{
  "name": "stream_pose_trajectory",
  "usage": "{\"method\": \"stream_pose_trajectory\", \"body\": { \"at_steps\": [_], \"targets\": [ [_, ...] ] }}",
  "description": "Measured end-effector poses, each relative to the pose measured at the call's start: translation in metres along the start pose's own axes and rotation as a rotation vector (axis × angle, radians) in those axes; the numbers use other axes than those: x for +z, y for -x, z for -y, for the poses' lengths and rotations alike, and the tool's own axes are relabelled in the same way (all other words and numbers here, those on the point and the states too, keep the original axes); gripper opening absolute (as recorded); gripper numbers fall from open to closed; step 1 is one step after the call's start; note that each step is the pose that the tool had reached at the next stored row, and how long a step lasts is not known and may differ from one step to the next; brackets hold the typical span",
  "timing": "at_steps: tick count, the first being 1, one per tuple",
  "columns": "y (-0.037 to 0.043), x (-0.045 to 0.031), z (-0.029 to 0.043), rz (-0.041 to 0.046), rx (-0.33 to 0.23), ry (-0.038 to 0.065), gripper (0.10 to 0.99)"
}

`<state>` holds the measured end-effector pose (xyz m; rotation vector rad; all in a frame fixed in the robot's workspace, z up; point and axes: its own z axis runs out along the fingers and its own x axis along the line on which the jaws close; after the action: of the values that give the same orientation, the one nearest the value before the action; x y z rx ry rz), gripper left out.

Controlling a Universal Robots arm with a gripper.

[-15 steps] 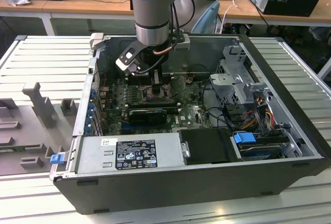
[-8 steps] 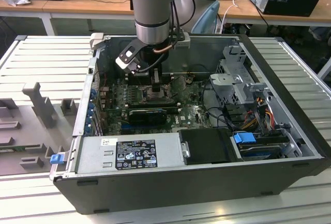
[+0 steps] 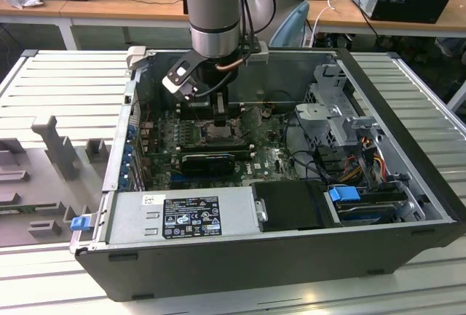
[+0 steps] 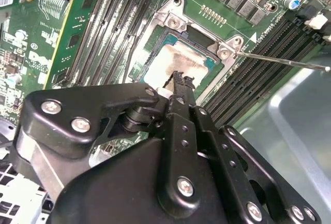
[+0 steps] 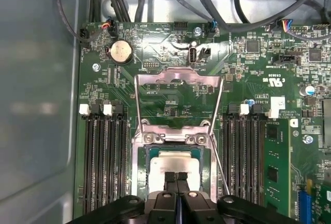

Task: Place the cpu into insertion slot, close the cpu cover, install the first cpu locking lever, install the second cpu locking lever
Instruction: 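Close the cpu cover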

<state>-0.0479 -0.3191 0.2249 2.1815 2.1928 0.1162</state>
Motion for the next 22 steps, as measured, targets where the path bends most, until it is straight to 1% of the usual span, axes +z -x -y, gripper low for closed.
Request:
{"method": "stream_pose_trajectory", "body": {
  "at_steps": [4,9,12,13,14,15,16,18,20,21,22],
  "targets": [
    [0.0008,-0.0003,-0.0032,-0.001,0.0,-0.001,0.106],
    [0.0016,0.0002,-0.0093,-0.0027,0.0,-0.01,0.106],
    [0.0016,0.0,-0.0098,-0.003,0.001,-0.012,0.106],
    [0.0015,-0.002,-0.01,-0.0024,0.0,-0.012,0.106],
    [0.0006,-0.0136,-0.011,-0.001,0.0,-0.012,0.106],
    [0.0001,-0.0266,-0.0121,-0.0009,0.0,-0.012,0.106],
    [-0.0002,-0.0356,-0.0132,-0.0012,0.0,-0.012,0.106],
    [-0.0002,-0.0355,-0.0156,-0.0009,0.0,-0.012,0.106],
    [-0.0002,-0.0349,-0.022,-0.001,0.0,-0.012,0.106],
    [-0.0001,-0.0344,-0.0286,-0.001,0.0,-0.014,0.106],
    [-0.0001,-0.0338,-0.0355,-0.0012,0.001,-0.019,0.106]
  ]
}}
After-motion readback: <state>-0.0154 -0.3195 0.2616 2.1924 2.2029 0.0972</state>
